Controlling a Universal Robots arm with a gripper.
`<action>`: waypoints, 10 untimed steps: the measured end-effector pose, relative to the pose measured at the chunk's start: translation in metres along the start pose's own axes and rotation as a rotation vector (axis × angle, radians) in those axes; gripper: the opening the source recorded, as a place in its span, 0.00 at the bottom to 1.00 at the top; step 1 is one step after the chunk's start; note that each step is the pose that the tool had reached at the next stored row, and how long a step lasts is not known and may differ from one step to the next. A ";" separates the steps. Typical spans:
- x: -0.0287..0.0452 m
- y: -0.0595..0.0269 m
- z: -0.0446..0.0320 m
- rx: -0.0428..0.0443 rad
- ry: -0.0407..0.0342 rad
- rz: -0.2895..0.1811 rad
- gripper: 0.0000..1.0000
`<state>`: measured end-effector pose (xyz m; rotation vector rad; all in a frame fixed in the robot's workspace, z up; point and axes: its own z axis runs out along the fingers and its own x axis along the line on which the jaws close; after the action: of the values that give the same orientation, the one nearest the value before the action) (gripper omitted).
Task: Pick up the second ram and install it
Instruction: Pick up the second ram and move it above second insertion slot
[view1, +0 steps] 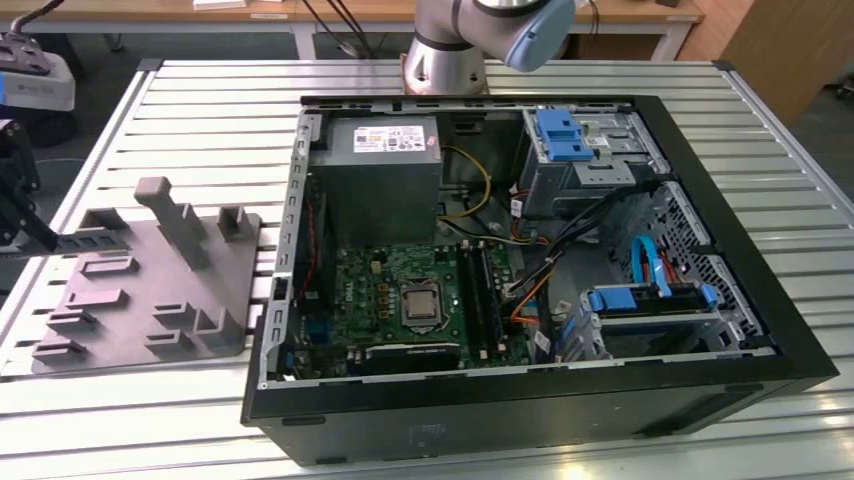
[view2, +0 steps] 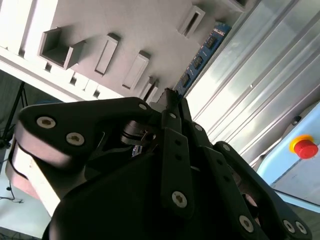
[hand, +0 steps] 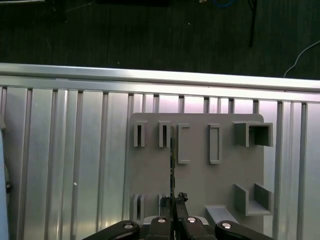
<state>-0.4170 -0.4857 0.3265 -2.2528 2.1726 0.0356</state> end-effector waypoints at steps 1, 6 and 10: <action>-0.0001 0.0000 -0.0042 -0.0001 0.0001 0.000 0.14; -0.0006 0.0002 -0.0268 0.0001 -0.0015 0.000 0.14; -0.0010 0.0003 -0.0411 0.0001 -0.0046 0.000 0.14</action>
<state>-0.4170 -0.4857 0.3677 -2.2505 2.1702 0.0405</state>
